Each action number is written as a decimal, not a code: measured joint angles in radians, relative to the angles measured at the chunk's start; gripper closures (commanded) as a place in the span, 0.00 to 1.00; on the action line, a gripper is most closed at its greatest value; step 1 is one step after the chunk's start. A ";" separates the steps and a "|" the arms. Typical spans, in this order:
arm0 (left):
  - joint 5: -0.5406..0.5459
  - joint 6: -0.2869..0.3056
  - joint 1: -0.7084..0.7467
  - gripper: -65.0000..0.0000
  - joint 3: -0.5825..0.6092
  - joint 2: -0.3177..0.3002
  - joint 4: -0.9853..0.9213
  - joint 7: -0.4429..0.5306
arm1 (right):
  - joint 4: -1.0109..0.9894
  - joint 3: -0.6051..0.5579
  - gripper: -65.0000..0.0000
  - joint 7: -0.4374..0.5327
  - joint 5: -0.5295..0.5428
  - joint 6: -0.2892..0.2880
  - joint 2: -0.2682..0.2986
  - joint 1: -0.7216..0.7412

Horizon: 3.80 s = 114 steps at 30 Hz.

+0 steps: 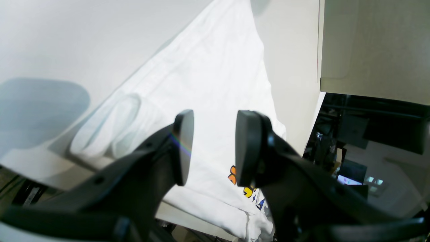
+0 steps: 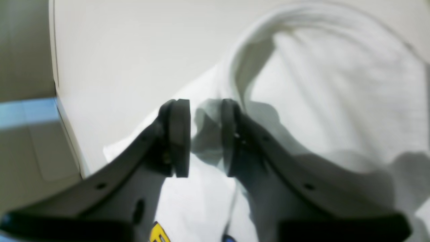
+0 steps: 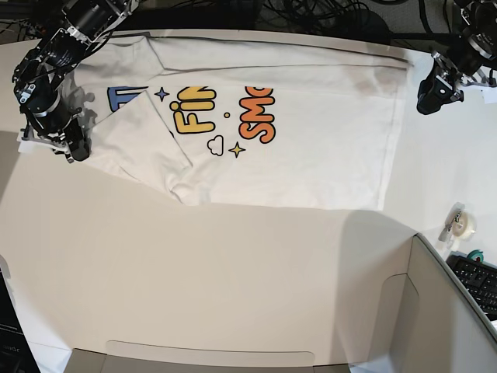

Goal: Layout the t-shirt on the table in an organized manner, then fold the t-shirt properly
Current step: 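Lower the left gripper to the shirt hem corner near the orange print, then grasp the shirt edge with both grippers at its two ends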

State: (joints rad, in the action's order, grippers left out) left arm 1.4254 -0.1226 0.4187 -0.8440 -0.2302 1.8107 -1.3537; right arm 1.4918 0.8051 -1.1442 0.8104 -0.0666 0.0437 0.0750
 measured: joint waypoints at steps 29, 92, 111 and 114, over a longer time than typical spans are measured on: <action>-0.109 -0.020 -0.645 0.66 0.488 -0.151 -0.628 0.048 | 0.000 -0.064 1.00 0.000 0.011 0.004 0.006 -0.027; -0.370 0.151 -0.743 1.00 0.877 -0.173 -0.860 0.518 | 0.001 -0.065 1.00 -0.003 0.011 0.004 0.002 -0.028; -0.405 0.123 -0.602 1.00 0.822 -0.241 -0.445 0.454 | 0.149 -0.071 1.00 -0.054 0.146 0.000 0.006 -0.059; -0.407 0.121 -0.542 1.00 0.753 -0.250 -0.380 0.447 | 0.150 -0.070 1.00 -0.051 0.215 0.001 0.006 -0.077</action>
State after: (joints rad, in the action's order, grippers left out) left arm 1.0183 -0.0017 -0.1238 -0.0910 -0.4801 1.4303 -0.9066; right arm 1.6417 0.7349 -1.1957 1.0252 -0.0658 0.0502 -0.0025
